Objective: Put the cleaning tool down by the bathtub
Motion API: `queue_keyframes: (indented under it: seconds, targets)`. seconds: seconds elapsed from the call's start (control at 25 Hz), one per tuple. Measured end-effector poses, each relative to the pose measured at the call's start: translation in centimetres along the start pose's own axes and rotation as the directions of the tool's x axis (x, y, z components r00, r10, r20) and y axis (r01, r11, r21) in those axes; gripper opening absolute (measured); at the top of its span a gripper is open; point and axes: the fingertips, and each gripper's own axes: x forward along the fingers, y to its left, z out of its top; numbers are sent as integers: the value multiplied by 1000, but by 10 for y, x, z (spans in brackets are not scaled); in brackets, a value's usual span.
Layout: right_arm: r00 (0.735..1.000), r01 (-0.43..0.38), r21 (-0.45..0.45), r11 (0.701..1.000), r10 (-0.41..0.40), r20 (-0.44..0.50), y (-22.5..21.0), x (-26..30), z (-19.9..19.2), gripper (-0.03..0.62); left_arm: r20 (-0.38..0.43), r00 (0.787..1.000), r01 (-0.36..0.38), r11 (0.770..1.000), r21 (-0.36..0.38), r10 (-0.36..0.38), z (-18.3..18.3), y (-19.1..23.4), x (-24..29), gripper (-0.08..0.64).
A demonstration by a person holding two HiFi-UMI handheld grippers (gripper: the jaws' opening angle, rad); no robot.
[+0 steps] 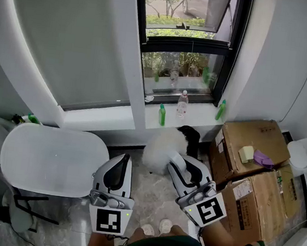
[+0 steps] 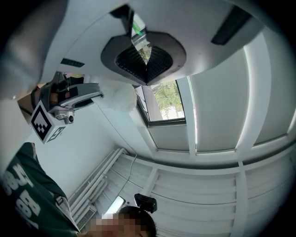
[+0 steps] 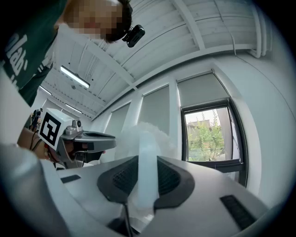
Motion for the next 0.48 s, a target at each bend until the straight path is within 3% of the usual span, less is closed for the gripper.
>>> queue_keyframes:
  seconds: [0.48]
  targets:
    - [1000,-20,17,1000,20,19,-12,3,-2,95,18,999,-32,995,-98,34,0,1,12,6]
